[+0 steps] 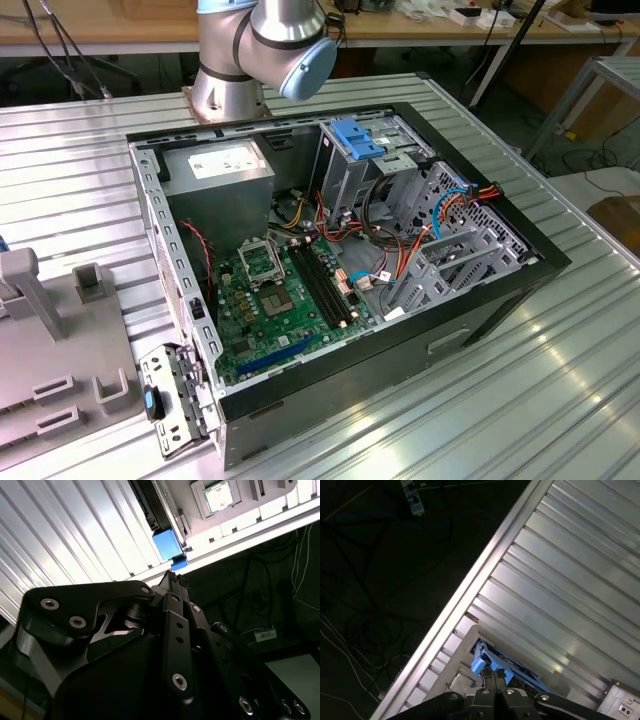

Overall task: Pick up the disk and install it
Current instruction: 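Pick up the disk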

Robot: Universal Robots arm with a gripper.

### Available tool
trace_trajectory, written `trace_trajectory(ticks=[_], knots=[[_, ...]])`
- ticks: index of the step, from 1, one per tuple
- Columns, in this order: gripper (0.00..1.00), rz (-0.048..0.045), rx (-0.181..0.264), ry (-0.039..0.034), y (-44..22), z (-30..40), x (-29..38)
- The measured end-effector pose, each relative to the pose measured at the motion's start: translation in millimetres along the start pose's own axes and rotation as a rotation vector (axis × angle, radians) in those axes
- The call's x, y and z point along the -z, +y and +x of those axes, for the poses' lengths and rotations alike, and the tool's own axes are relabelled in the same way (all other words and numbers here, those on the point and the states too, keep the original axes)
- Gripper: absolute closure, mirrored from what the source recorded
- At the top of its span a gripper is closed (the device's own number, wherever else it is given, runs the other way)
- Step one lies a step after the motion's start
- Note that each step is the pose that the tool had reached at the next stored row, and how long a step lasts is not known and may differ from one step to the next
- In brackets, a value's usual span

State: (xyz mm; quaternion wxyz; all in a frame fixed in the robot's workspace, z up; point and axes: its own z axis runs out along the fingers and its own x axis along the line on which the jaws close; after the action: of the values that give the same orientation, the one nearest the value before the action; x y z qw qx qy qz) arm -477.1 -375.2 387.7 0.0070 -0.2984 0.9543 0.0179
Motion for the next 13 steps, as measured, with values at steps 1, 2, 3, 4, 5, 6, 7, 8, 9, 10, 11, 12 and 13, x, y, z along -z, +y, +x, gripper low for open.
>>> trace_trajectory(ticks=[1, 2, 3, 4, 5, 6, 7, 8, 9, 10, 11, 12, 13], knots=[[0.89, -0.0003, 0.012, 0.0004, 0.1, 0.1, 0.0], [0.89, -0.0007, 0.028, 0.0008, 0.3, 0.3, 0.0], [0.89, -0.001, 0.041, 0.0013, 0.4, 0.5, 0.0], [0.89, -0.0013, 0.052, 0.0017, 0.5, 0.7, 0.1], [0.89, -0.0016, 0.068, 0.0021, 0.7, 1.0, 0.0], [0.89, -0.0019, 0.08, 0.0024, 0.8, 1.2, 0.0], [0.89, -0.0026, 0.107, 0.0033, 1.1, 1.5, 0.0], [0.89, -0.0034, 0.141, 0.0043, 1.4, 1.9, 0.0], [0.89, -0.0038, 0.158, 0.0048, 1.5, 2.2, 0.1], [0.89, -0.0041, 0.171, 0.0052, 1.6, 2.2, 0.1], [0.89, -0.0048, 0.196, 0.0059, 1.7, 2.4, 0.0], [0.89, -0.005, 0.209, 0.0063, 1.8, 2.6, 0.0], [0.89, -0.0054, 0.222, 0.0067, 1.9, 2.6, 0.1]])
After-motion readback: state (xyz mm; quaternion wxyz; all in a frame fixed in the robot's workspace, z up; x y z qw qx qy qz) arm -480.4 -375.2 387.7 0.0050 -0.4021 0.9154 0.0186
